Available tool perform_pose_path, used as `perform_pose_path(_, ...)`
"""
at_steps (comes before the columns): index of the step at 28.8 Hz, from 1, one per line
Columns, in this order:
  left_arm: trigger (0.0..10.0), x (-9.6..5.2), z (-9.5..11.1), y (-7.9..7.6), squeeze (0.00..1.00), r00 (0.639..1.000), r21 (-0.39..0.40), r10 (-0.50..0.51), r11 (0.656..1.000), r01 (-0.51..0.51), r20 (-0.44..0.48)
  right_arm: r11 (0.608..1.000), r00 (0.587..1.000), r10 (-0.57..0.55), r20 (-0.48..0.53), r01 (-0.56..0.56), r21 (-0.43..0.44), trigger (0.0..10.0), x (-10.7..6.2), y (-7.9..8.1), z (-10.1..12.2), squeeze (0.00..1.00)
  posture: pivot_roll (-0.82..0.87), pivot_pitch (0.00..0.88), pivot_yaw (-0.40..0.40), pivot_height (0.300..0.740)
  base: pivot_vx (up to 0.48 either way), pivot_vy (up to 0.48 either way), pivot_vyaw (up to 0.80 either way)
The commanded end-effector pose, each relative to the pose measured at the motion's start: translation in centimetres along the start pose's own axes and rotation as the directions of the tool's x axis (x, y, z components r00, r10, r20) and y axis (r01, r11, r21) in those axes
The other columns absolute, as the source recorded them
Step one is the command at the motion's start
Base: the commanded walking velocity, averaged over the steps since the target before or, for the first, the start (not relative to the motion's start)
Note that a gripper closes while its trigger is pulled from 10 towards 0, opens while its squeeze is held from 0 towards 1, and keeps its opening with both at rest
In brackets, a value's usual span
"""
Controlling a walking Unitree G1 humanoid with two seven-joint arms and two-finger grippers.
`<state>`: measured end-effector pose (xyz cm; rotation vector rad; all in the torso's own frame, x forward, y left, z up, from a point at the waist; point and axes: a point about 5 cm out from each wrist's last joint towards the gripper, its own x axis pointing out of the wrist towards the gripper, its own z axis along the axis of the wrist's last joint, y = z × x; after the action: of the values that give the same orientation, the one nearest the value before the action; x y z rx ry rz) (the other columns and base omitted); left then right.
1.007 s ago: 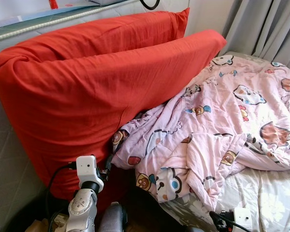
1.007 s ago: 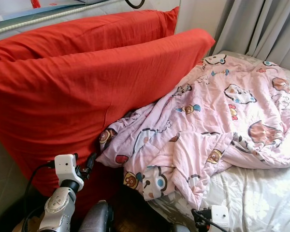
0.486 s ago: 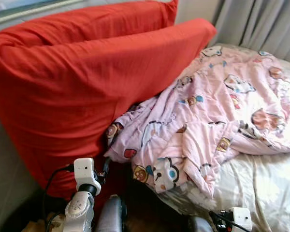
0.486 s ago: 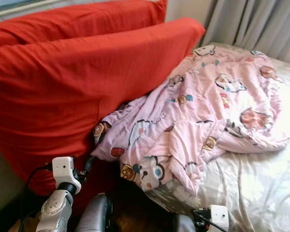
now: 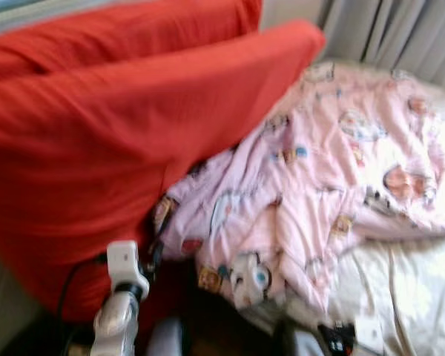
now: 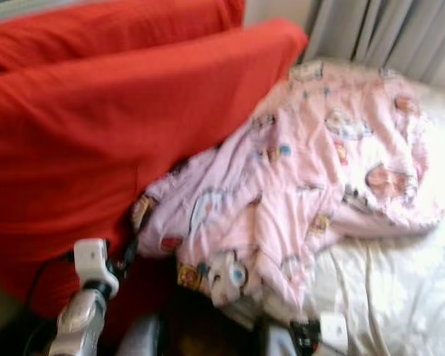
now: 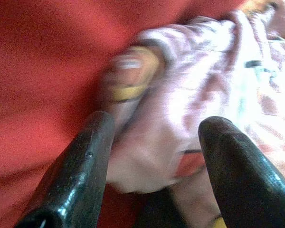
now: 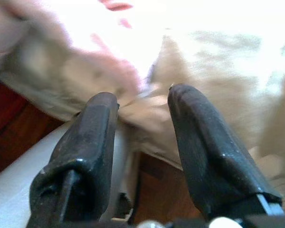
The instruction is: Clean up the room
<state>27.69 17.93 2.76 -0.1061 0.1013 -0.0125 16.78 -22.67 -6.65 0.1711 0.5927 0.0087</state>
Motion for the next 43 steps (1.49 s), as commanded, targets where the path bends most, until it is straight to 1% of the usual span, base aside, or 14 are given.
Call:
perform_pose_path(1, 10.0, 0.0, 0.1, 0.3, 0.00, 1.000, 0.016, 0.003, 1.000, -0.003, -0.002, 1.000, 1.000, -0.005, -0.002, 0.005, 0.010, 10.0, -0.3, 0.1, -0.4, 0.00, 0.15, 0.113, -0.040, 0.597, 0.341, 0.000, 0.00)
perform_pose_path(6, 10.0, 0.0, 0.3, 0.4, 0.00, 1.000, 0.010, 0.003, 1.000, -0.003, 0.007, 1.000, 1.000, 0.011, 0.008, -0.011, 0.019, 10.0, -0.2, 0.2, -0.4, 0.00, 0.15, 0.116, -0.041, 0.597, 0.269, 0.000, 0.00)
perform_pose_path(8, 10.0, 0.0, 0.3, 0.3, 0.00, 1.000, 0.010, 0.002, 1.000, -0.002, 0.008, 0.999, 0.999, 0.033, 0.019, -0.033, 0.030, 10.0, -0.2, 0.4, -0.3, 1.00, 0.15, 0.116, -0.041, 0.597, 0.000, 0.000, 0.00)
perform_pose_path(24, 10.0, 0.0, 0.4, 0.4, 0.00, 1.000, 0.012, 0.000, 1.000, 0.000, 0.008, 0.993, 0.994, 0.111, 0.019, -0.110, -0.040, 10.0, -0.1, 0.8, 0.0, 1.00, 0.16, 0.126, -0.038, 0.597, 0.000, 0.000, 0.00)
perform_pose_path(26, 10.0, -0.1, 0.4, 0.3, 0.00, 1.000, 0.014, -0.001, 1.000, 0.001, 0.010, 0.991, 0.992, 0.122, 0.019, -0.121, -0.058, 10.0, -0.1, 0.9, 0.0, 1.00, 0.16, 0.129, -0.036, 0.597, 0.000, 0.000, 0.00)
perform_pose_path(28, 10.0, -0.1, 0.6, 0.3, 0.00, 1.000, 0.014, -0.004, 1.000, 0.004, 0.016, 0.987, 0.991, 0.131, 0.013, -0.129, -0.100, 10.0, -0.2, 0.9, 0.1, 1.00, 0.17, 0.134, -0.033, 0.597, 0.000, 0.000, 0.00)
perform_pose_path(33, 10.0, 0.1, 1.0, 0.0, 0.00, 0.999, 0.013, -0.028, 1.000, 0.028, 0.028, 0.989, 0.996, 0.089, 0.027, -0.085, -0.120, 10.0, -0.3, 0.7, 0.0, 1.00, 0.17, 0.140, -0.028, 0.597, 0.000, 0.000, 0.00)
perform_pose_path(34, 10.0, 0.1, 1.1, -0.1, 0.00, 0.999, 0.010, -0.037, 0.999, 0.037, 0.029, 0.979, 0.972, 0.136, 0.190, -0.102, -0.179, 10.0, 4.0, 3.7, 7.0, 0.57, 0.17, 0.143, -0.026, 0.597, 0.000, 0.000, 0.00)
perform_pose_path(35, 10.0, 0.1, 1.1, -0.2, 0.00, 0.999, 0.009, -0.043, 0.999, 0.043, 0.029, 0.972, 0.950, 0.157, 0.270, -0.099, -0.215, 10.0, 5.8, 5.6, 11.4, 0.10, 0.17, 0.144, -0.026, 0.597, 0.000, 0.000, 0.00)
perform_pose_path(36, 10.0, 0.2, 1.2, -0.3, 0.00, 0.998, 0.009, -0.047, 0.999, 0.047, 0.029, 0.967, 0.933, 0.169, 0.319, -0.094, -0.237, 10.0, 6.7, 7.0, 14.3, 0.10, 0.17, 0.145, -0.025, 0.597, 0.000, 0.000, 0.00)
perform_pose_path(37, 10.0, 0.2, 1.2, -0.3, 0.00, 0.998, 0.010, -0.056, 0.998, 0.056, 0.029, 0.968, 0.921, 0.164, 0.353, -0.081, -0.237, 10.0, 7.0, 7.6, 15.9, 0.00, 0.18, 0.148, -0.024, 0.597, 0.000, 0.000, 0.00)
perform_pose_path(40, 10.0, 0.1, 1.8, -0.8, 0.00, 0.993, 0.061, -0.106, 0.993, 0.103, 0.053, 0.979, 0.892, 0.140, 0.430, -0.059, -0.195, 10.0, 6.9, 7.8, 17.3, 0.00, 0.18, 0.153, -0.023, 0.597, 0.000, 0.000, 0.00)
perform_pose_path(41, 10.0, 0.1, 2.2, -1.1, 0.00, 0.990, 0.082, -0.123, 0.990, 0.117, 0.070, 0.981, 0.889, 0.138, 0.436, -0.063, -0.181, 10.0, 6.9, 8.0, 17.4, 0.00, 0.18, 0.155, -0.021, 0.597, 0.000, 0.000, 0.00)
perform_pose_path(43, 10.0, 0.1, 2.3, -1.1, 0.00, 0.989, 0.086, -0.126, 0.989, 0.119, 0.075, 0.982, 0.893, 0.140, 0.429, -0.068, -0.178, 10.0, 7.0, 8.0, 17.3, 0.00, 0.18, 0.155, -0.021, 0.597, 0.000, 0.000, 0.00)
